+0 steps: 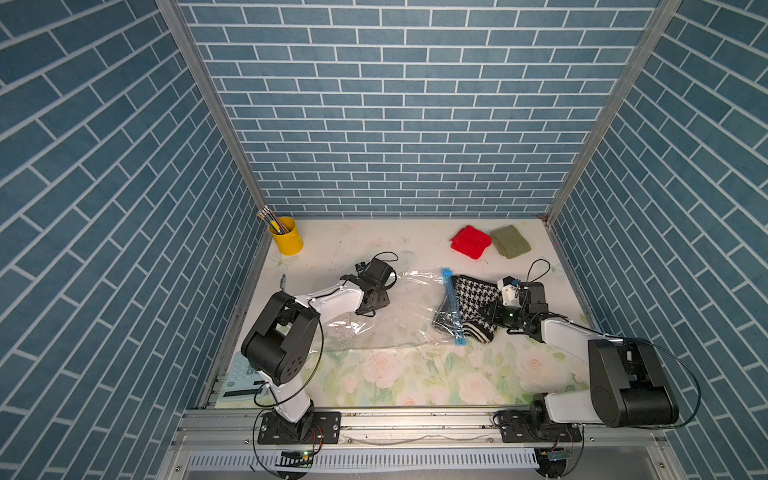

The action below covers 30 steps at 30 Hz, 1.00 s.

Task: Take the scarf out of the vacuum bag
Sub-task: Take out the scarf from the vacuum bag.

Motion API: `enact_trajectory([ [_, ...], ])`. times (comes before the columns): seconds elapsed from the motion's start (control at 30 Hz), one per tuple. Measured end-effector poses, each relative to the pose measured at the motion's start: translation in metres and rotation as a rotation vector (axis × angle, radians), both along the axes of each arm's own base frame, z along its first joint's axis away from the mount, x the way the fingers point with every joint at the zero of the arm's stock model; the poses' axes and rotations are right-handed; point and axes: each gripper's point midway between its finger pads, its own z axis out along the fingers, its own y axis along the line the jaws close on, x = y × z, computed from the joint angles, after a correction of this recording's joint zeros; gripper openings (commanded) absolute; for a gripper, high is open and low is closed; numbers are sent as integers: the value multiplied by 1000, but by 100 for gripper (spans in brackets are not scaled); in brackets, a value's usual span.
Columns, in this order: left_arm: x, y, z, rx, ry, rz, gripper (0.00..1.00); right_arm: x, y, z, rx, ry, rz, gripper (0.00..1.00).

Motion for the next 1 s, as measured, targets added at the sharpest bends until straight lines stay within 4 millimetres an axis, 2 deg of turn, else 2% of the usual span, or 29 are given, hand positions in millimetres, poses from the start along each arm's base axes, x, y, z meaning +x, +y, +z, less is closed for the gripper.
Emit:
enact_trajectory([
  [0.23,-2,3,-2,11,3,6,9,4,-12,-3,-19,7,-41,0],
  [0.6,-1,5,-3,16,2,11,9,13,-45,-6,-23,30,-169,0],
  [1.0,-1,6,-1,18,-5,18,9,28,-76,3,-45,16,-309,0],
])
